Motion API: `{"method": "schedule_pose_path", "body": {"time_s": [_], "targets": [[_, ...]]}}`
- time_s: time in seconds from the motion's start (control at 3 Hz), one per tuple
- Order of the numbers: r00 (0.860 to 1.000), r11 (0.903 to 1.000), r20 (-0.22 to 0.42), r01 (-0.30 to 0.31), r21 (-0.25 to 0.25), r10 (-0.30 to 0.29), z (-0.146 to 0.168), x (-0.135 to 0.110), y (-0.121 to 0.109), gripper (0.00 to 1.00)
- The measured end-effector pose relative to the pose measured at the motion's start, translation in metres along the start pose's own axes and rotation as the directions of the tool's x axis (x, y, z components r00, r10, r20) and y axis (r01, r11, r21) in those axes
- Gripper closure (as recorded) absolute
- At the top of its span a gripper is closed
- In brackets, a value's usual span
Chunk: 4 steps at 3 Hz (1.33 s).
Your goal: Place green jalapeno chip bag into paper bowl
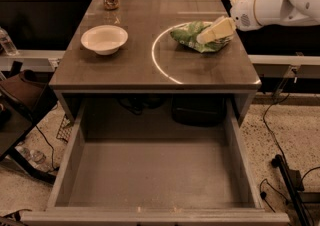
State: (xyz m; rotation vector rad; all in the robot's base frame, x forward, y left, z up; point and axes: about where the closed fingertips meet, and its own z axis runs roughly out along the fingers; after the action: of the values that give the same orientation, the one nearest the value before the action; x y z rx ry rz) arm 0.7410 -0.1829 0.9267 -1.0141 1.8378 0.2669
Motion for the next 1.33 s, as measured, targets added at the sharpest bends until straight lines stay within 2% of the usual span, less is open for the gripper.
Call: {"method": "schedule_pose_path", "body": {"time_s": [0.33,0.67,1.0,1.33], "targets": [[1.0,0.9995,0.0,-0.03,-0.009,0.03,0.023,0.013,-0.011,0.0],[0.998,0.997,0.009,-0.068,-0.036,0.069,0.044,0.025,-0.011,0.0],[0.996,0.9934,0.014,-0.086,-0.076,0.087,0.067,0.031,-0.001,0.18],[0.996,0.9928,0.013,-0.087,-0.082,0.088,0.071,0.032,0.001,0.41]]}}
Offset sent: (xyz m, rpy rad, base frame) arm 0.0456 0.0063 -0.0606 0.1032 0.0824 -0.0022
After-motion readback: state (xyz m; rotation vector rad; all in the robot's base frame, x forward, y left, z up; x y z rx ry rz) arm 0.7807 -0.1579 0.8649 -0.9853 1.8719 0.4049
